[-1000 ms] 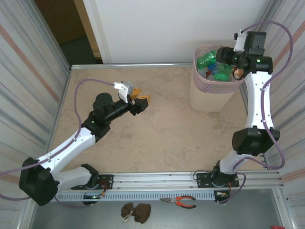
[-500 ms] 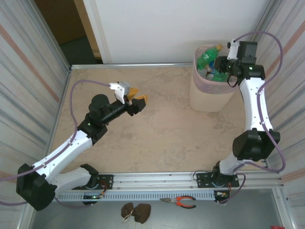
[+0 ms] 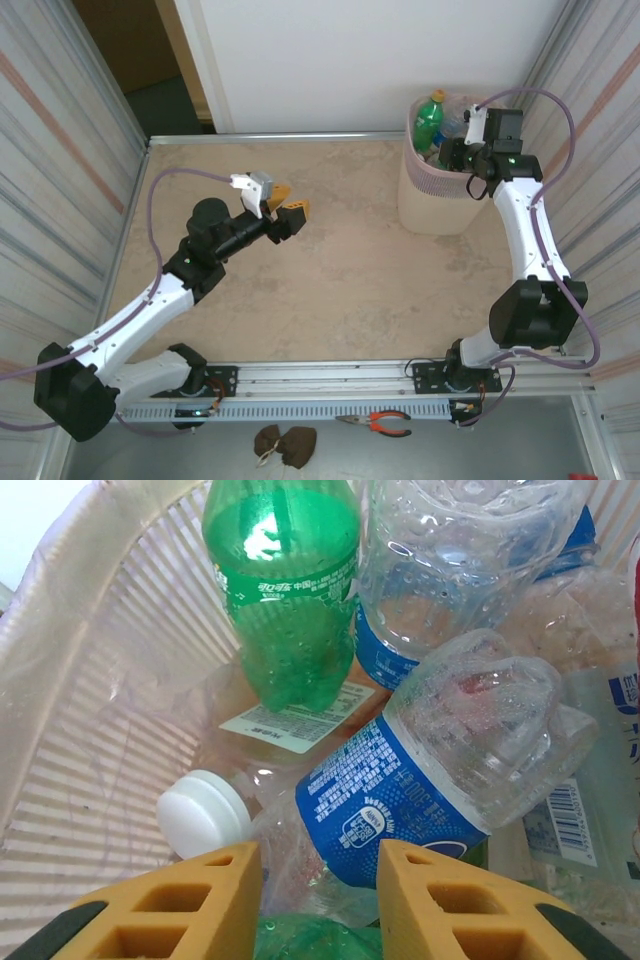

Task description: Put the plastic bottles in the bin

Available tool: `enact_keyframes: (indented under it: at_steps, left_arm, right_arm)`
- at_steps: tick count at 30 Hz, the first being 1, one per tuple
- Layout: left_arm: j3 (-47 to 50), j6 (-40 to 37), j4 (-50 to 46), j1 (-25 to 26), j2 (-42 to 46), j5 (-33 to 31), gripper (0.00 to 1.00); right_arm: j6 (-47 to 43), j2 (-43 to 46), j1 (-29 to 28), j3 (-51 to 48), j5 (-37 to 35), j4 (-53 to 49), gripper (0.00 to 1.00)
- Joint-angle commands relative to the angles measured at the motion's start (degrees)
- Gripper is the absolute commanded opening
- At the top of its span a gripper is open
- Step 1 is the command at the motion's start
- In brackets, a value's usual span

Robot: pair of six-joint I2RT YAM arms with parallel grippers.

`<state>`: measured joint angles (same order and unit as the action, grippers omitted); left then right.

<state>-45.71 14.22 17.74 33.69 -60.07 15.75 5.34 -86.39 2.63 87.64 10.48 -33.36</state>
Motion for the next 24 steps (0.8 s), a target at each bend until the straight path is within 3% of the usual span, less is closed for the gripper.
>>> enact_keyframes:
  at_steps: [1,7,12,20,24]
  left_arm:
    - [0.57,-1.17,-1.04,-0.7,1.53,-1.26,0.66]
    - [1.71,-2.7,-3.94,-1.99,3.47,-2.82,0.66]
    - [3.05,-4.71,-8.37,-5.56,5.89,-3.94,0.67]
    - [6.04,-9.99,-16.29,-11.83,9.81,-8.03,0.73]
    - [9.09,-11.68,-17.14,-15.1,11.02,-11.14,0.85]
  right_arm:
    - [1.34,2.75,1.68,2.21,1.16,-5.92,0.37]
    - [3.3,9.46,5.45,2.15,4.09,-6.19,0.44]
    - [3.6,17.42,8.66,-3.81,3.38,-6.19,0.56]
    - [0.99,32.44,9.67,-18.77,-0.24,-3.46,0.77]
    - [1.02,39.3,9.65,-29.63,-0.62,1.81,0.86]
